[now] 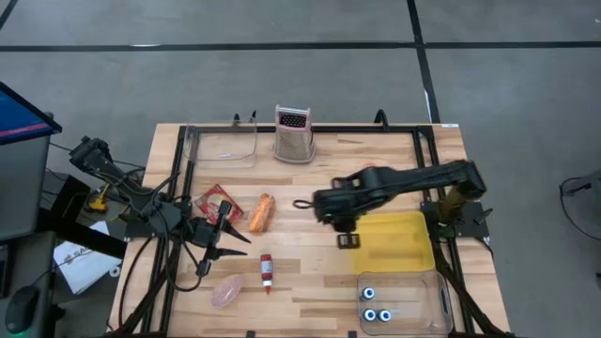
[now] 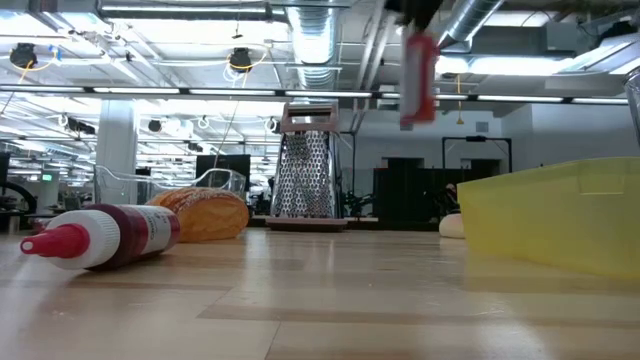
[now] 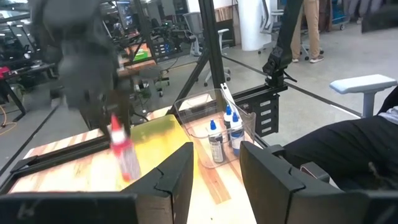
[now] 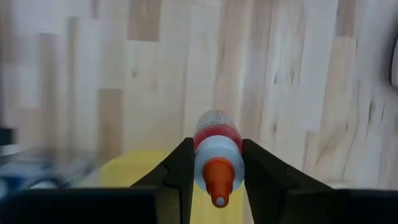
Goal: Pick & Place Food Item
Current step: Put the orange food coloring bottle into the bottom transparent bin
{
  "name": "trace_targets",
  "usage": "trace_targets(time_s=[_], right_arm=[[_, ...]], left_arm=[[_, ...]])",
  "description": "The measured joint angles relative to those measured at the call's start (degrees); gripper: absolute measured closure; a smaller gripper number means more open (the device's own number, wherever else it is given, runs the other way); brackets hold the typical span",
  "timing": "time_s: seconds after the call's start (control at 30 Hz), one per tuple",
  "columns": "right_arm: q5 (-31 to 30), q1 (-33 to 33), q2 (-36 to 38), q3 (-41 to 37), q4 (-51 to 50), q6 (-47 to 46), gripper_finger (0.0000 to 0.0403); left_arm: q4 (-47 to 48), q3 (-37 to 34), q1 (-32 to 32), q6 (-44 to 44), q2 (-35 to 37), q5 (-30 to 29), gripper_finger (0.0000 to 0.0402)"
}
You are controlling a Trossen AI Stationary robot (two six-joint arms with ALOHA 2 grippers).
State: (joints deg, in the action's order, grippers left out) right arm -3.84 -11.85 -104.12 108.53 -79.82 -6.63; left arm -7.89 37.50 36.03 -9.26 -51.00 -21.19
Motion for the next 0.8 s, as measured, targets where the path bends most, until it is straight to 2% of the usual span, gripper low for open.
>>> trace_targets(time_s=[0.4,0.5,0.8], right_arm=[[-0.70,-8.23,13.15,-0.81,-10.09,-23.03,0.0306],[-0.77,-11.93,15.04,-0.96,-10.11,-29.42,0.0306],[-6.51,-25.60,16.81,-1.94,-10.15,-49.76,0.0307]], left_arm=[[-1.55,-0.01,0.00,-0.63,0.00,0.00,0.0276],[-1.56,-0.01,0.00,-0.63,0.00,0.00,0.0276],[-2.22,0.01,0.01,-0.61,0.00,0.00,0.0276]])
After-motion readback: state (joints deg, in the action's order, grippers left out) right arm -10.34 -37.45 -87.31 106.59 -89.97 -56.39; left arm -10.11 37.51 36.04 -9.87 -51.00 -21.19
